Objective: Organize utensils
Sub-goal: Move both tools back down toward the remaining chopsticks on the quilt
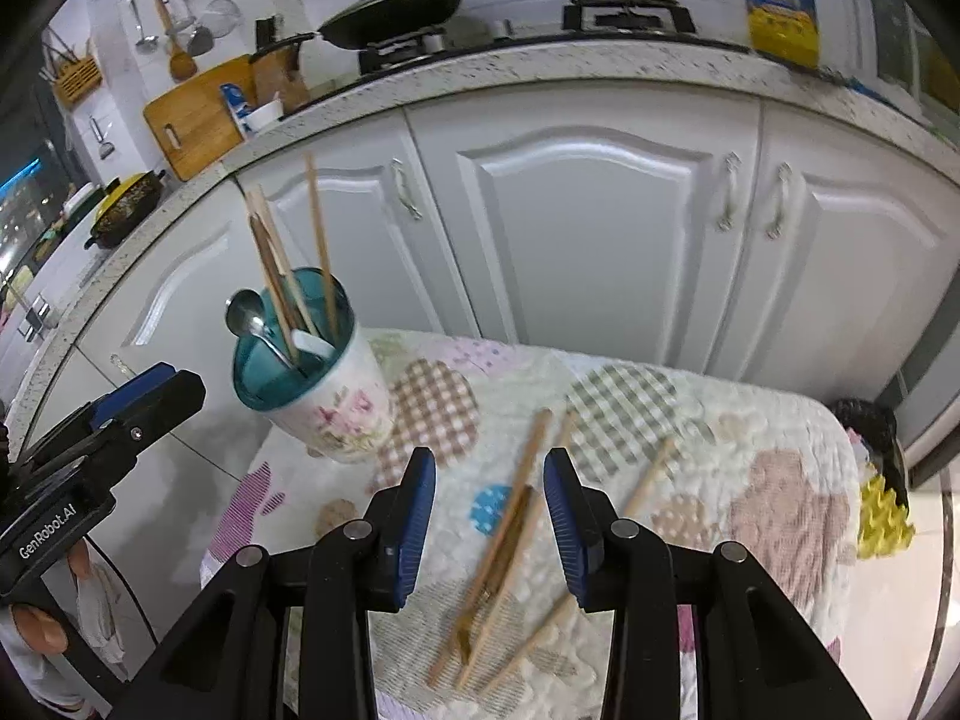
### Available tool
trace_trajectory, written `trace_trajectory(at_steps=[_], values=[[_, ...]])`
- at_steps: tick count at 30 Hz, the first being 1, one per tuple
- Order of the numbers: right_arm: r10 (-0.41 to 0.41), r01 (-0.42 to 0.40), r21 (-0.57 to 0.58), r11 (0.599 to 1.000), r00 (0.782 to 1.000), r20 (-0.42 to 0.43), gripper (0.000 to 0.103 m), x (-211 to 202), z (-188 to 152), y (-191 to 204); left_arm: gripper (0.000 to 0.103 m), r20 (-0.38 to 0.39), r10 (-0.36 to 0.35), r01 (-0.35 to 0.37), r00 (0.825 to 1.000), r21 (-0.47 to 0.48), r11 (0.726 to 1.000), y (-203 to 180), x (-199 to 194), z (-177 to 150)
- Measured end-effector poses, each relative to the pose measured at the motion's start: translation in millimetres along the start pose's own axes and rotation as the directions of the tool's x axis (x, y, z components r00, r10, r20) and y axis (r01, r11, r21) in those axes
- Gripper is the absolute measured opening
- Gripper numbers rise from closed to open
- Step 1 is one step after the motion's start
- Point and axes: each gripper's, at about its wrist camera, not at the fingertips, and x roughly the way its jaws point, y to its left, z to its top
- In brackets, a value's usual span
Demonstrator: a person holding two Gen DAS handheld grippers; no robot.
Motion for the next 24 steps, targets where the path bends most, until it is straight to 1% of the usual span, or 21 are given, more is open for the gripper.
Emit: trace_trajectory(at_steps=[7,15,20,24], values=[[-0.023,0.025,0.039,0.999,0.999,-0.049,0.036,10,-24,-21,0.050,-0.041,-0.016,0.017,0.999,0.024,1.000,-14,12,-11],[-0.036,0.046,0.091,0.995,0.994,-0.107,0.036,28,-39,-44,0.050,-0.092,-0.036,0.039,0.995,0.032,0.999,-18,29,-24],[-0.018,0.038,0.136,0.990,0.988,-0.150,0.036,48,-46,-60,0.050,-0.143,-0.065,0.071,0.988,0.038,0.997,-20,46,-37],[-0.024,0.054,0.155,0.986,0.982,-0.187,0.036,67,-49,-71,0.050,-0.199,-0.091,0.099,0.976,0.032,0.995,-22,65,-46]])
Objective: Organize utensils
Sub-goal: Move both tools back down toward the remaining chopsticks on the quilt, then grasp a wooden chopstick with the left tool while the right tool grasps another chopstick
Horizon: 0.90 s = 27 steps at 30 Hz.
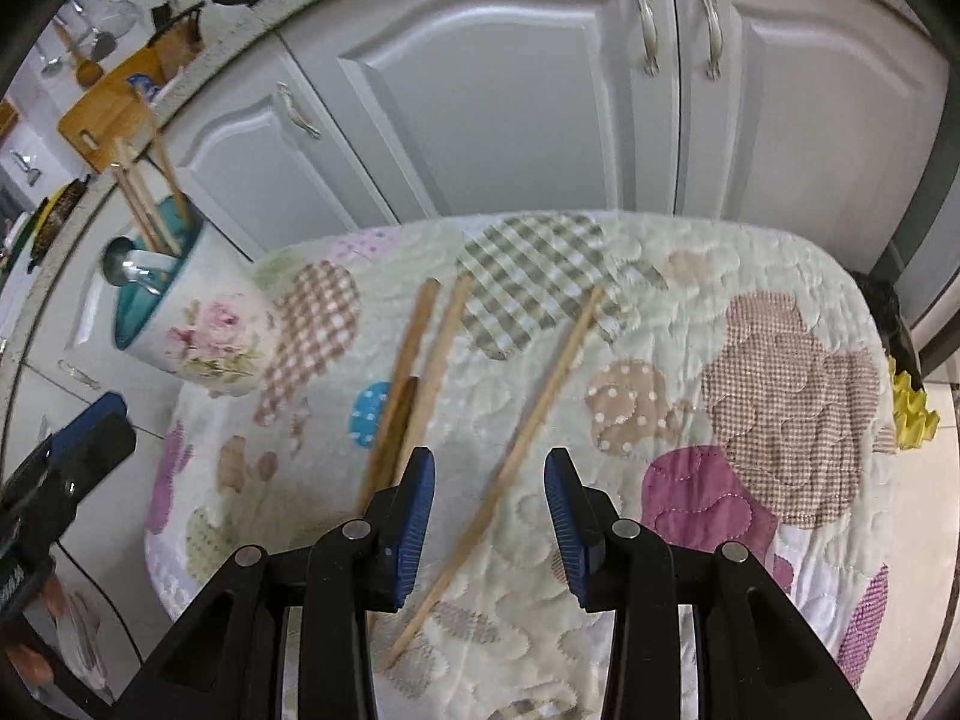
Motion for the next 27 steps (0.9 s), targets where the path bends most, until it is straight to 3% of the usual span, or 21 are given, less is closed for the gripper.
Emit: trace_trajectory(at_steps=[6,15,20,27], values=[[-0.029,0.030,0.026,0.999,0.999,-0.041,0.036,30,13,-16,0.050,-0.075,-0.017,0.016,0.997,-0.014,1.000,-3,36,-1],[-0.056,0.058,0.056,0.997,0.998,-0.041,0.036,54,44,-35,0.050,-0.115,-0.005,0.004,0.993,-0.007,1.000,-19,88,22],[-0.055,0.054,-0.018,0.998,0.998,-0.038,0.014,61,52,-34,0.050,-0.141,0.010,-0.011,0.990,-0.008,1.000,-20,119,41],[0.012,-0.015,-0.039,0.999,0.997,-0.080,0.010,55,45,-42,0.047,-0.188,-0.001,-0.001,0.982,-0.014,1.000,-24,154,53]])
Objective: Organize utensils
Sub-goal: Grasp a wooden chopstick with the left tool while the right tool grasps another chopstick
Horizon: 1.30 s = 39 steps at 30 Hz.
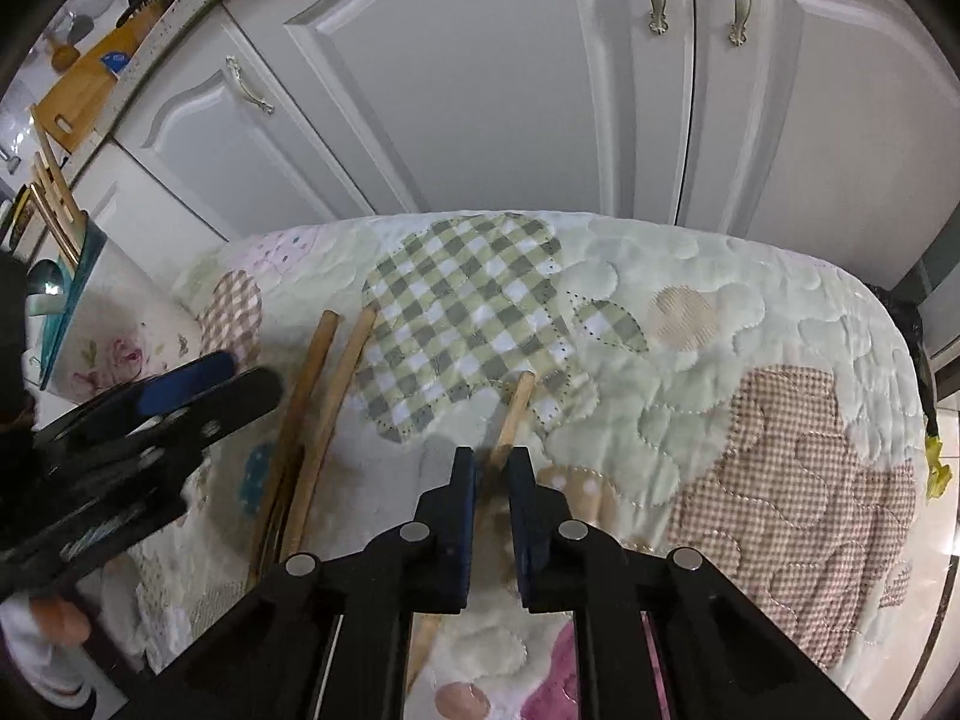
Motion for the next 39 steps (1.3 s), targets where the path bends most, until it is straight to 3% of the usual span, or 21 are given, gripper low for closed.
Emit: trace_trajectory(at_steps=[7,11,18,28,32,35,36,38,39], values=[[0.000,0.000,0.026,1.000,1.000,-0.011,0.011,1,8,-9,0.022,-0.022,0.018,-0.017,1.000,0.008,1.000,-3,21,8],[-0.013,0.013,0.011,1.000,1.000,-0.008,0.011,8,15,-5,0.008,-0.016,-0.007,0.007,1.000,-0.001,1.000,1,24,10],[0.037,-0.038,-0.016,0.999,0.999,-0.007,0.008,3,16,2,0.007,0.022,-0.061,0.061,0.998,-0.021,0.998,6,-10,-2],[0.093,-0.087,-0.056,0.995,0.991,0.100,0.006,-59,-4,24,0.007,0.123,-0.109,0.106,0.986,0.031,0.994,-3,-82,-27],[0.087,-0.076,-0.097,0.992,0.989,0.120,0.006,-79,-14,35,0.007,0.160,-0.104,0.097,0.982,0.049,0.994,0,-106,-37],[0.042,-0.033,-0.103,0.994,0.995,0.086,0.006,-73,-15,35,0.007,0.163,-0.102,0.098,0.981,0.028,0.995,6,-114,-43],[0.032,-0.024,-0.100,0.995,0.997,0.074,0.009,-66,-15,34,0.007,0.167,-0.100,0.097,0.981,0.025,0.995,6,-116,-46],[0.004,-0.001,-0.084,0.996,0.999,0.038,0.026,-47,-17,32,0.007,0.174,-0.100,0.098,0.980,0.019,0.995,8,-122,-51],[-0.015,0.017,-0.080,0.997,1.000,0.024,0.028,-37,-18,31,0.007,0.179,-0.099,0.098,0.979,0.018,0.995,8,-126,-53]])
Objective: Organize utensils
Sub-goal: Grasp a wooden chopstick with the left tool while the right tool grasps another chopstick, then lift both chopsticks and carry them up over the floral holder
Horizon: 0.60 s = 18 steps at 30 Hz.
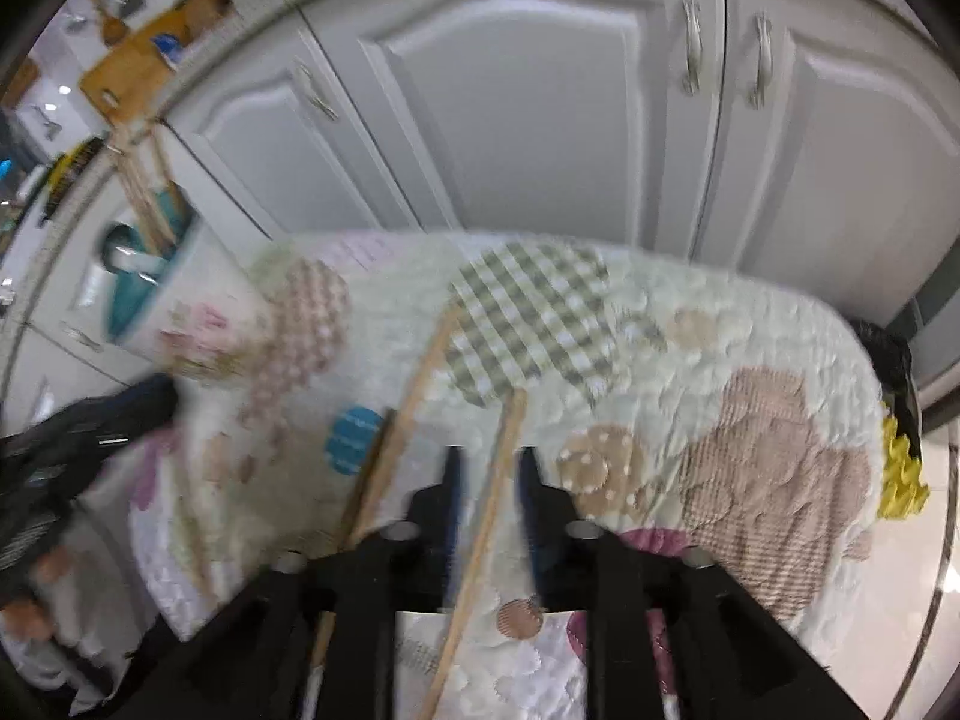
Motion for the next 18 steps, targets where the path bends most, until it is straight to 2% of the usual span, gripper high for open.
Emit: trace_trajectory(at_steps=[3,6,8,13,18], values=[[-0.040,0.040,0.004,0.999,0.998,-0.040,0.028,29,0,1,0.007,0.011,0.005,-0.005,1.000,0.005,1.000,1,-9,-4],[-0.072,0.072,-0.003,0.997,0.997,-0.037,0.008,46,3,2,0.007,0.022,0.007,-0.007,1.000,0.004,1.000,3,-19,-6],[-0.064,0.063,-0.006,0.998,0.997,-0.044,0.006,46,5,2,0.007,0.027,0.005,-0.005,1.000,-0.004,1.000,6,-24,-5],[0.006,-0.006,-0.008,1.000,1.000,0.023,0.005,2,0,1,0.007,0.047,-0.009,0.009,0.999,-0.007,1.000,8,-38,-6],[0.060,-0.056,-0.038,0.998,0.992,0.110,0.005,-54,-10,10,0.007,0.067,-0.013,0.013,0.998,0.006,1.000,8,-55,-8]])
